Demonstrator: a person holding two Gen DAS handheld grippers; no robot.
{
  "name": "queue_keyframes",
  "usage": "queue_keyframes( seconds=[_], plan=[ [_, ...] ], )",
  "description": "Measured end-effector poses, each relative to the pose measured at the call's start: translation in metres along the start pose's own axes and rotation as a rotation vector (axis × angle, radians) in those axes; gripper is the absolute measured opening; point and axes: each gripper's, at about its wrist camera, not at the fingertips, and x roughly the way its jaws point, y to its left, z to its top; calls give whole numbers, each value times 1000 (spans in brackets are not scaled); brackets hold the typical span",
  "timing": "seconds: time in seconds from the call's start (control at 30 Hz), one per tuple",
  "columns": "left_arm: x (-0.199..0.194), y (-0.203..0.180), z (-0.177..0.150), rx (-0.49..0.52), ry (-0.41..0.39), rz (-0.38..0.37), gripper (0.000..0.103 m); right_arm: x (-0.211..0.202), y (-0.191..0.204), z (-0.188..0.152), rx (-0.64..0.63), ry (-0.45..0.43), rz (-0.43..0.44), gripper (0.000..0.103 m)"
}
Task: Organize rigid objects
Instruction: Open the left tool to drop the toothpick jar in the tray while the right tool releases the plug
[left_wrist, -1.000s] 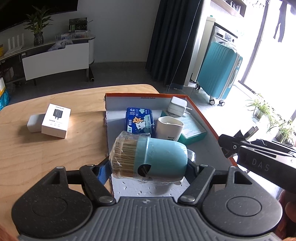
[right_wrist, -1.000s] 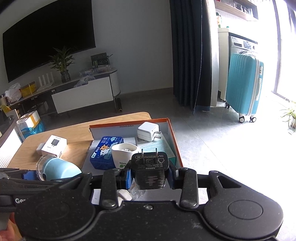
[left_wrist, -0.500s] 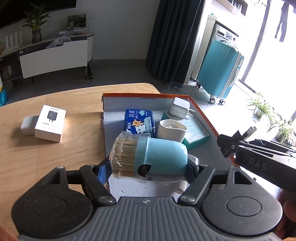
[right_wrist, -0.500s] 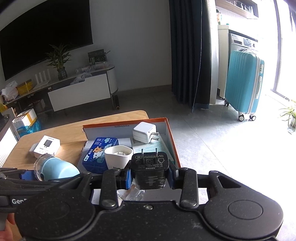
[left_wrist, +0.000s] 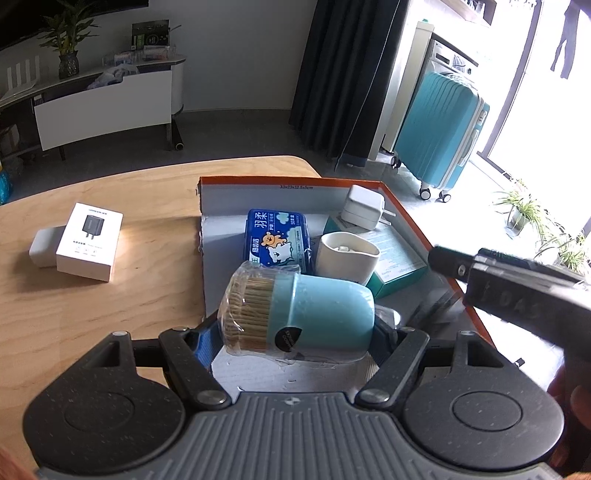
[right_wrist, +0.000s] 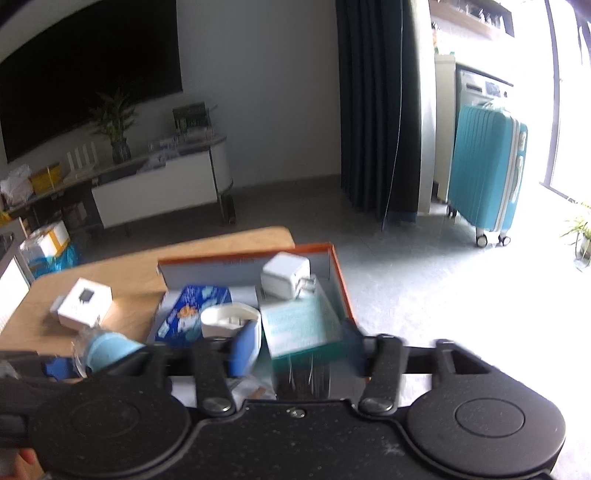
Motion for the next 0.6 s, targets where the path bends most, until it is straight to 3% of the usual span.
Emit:
queue_keyframes(
  seconds=[0.4, 0.6],
  plan=[
    [12, -2, 2, -2, 34, -32, 78, -13, -2, 4, 21, -41, -7, 68],
    [5, -2, 3, 2, 15, -12, 86, -20, 4, 6, 11, -52, 9, 71]
  ],
)
